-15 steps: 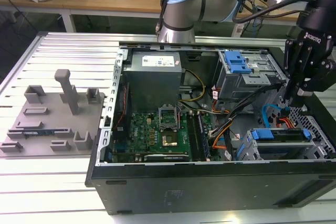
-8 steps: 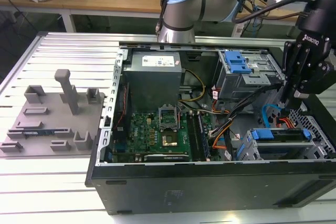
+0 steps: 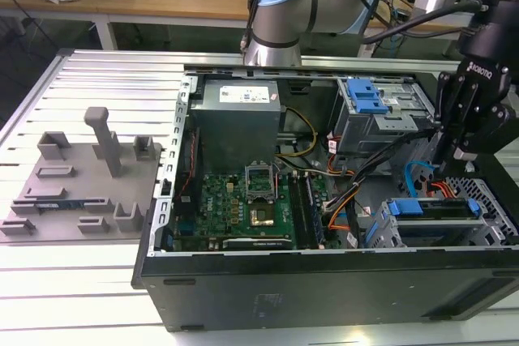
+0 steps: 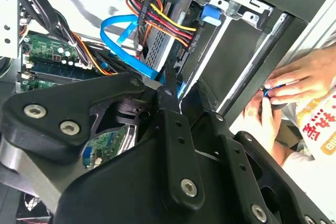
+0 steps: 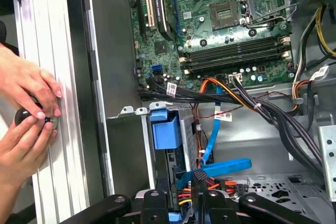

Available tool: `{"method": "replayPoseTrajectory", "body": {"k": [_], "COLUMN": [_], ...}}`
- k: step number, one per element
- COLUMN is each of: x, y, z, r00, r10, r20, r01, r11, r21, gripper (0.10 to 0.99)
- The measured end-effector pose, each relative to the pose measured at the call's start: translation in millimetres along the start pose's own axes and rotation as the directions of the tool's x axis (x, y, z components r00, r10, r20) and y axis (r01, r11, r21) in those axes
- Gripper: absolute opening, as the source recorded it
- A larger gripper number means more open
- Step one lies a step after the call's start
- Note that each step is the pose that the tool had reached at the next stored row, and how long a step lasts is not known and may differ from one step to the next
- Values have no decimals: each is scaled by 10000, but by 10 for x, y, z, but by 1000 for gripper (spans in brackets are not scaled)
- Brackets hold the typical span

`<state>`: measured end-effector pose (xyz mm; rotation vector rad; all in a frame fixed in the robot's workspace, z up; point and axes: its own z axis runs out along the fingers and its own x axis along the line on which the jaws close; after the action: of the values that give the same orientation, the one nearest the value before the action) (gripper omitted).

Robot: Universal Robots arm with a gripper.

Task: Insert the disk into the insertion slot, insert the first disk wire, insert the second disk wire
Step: 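Insert the second disk wire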

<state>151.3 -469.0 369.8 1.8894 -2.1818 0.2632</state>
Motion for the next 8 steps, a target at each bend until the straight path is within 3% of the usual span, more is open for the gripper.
{"method": "replayPoseTrajectory", "body": {"k": [8], "x": [-2], "y": [10], "z": [14], "r00": [10000], "r10": [1], "r20": [2], "r01": [-1], "r11": [10000], "r21": [-1], "gripper": [318]}}
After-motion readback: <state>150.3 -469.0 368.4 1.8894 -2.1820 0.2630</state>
